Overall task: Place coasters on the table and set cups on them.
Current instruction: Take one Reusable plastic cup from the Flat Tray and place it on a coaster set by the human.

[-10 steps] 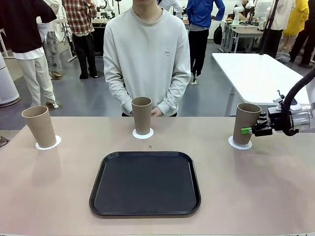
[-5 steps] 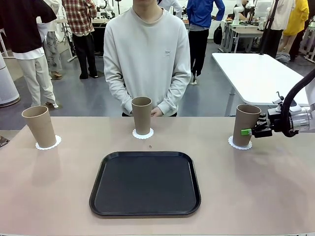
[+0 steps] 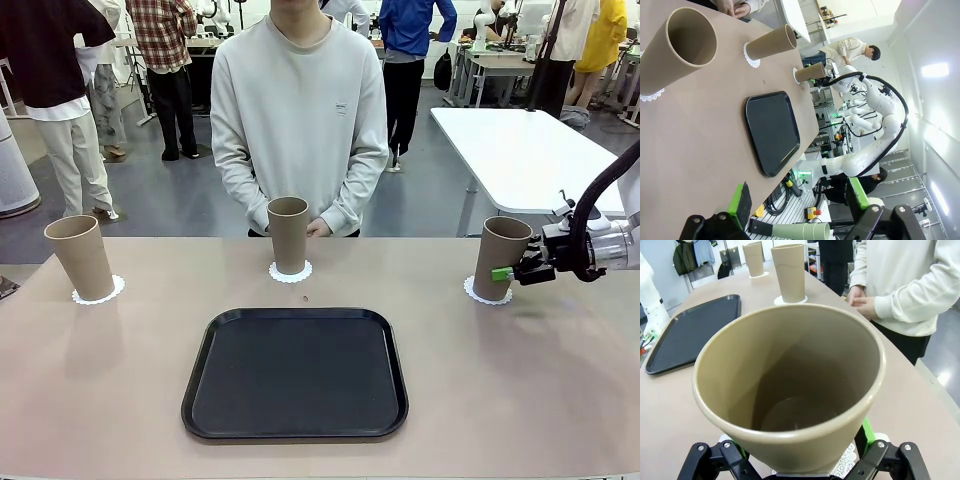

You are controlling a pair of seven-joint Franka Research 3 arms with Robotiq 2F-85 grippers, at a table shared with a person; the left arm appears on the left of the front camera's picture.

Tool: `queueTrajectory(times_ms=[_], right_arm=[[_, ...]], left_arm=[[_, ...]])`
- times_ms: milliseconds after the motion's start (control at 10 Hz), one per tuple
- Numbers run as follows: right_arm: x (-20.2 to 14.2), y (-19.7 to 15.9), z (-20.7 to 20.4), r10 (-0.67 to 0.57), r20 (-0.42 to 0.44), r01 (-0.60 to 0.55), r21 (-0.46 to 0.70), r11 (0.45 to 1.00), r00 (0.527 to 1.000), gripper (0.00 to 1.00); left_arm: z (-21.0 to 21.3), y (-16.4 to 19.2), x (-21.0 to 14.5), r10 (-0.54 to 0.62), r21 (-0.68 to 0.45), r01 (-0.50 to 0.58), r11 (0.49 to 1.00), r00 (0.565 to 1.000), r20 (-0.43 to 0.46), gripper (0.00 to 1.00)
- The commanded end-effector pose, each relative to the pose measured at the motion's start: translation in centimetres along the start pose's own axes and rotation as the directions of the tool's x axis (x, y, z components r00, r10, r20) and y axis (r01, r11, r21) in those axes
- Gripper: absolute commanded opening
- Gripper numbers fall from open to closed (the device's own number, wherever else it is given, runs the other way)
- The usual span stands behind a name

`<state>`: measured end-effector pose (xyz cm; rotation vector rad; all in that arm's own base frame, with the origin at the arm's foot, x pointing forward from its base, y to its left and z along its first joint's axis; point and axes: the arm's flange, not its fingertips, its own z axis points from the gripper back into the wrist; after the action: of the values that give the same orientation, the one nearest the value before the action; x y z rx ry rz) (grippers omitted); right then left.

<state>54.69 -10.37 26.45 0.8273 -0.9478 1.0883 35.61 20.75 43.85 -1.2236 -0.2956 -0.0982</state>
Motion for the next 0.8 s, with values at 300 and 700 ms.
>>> queueTrajectory(times_ms=[300, 700], right_arm=[[-0.16, -0.37, 0.12, 0.025, -0.040, -0.024, 0.019, 1.000, 0.999, 1.00], [-0.64, -0.72, 0.81, 0.024, -0.053, -0.023, 0.018, 1.000, 0.998, 1.00]], left_arm=[[0.01, -0.05, -0.03, -0.008, -0.004, 0.008, 1.000, 1.000, 0.010, 1.00], [0.01, -0.05, -0.03, -0.008, -0.004, 0.008, 1.000, 1.000, 0.010, 1.00]])
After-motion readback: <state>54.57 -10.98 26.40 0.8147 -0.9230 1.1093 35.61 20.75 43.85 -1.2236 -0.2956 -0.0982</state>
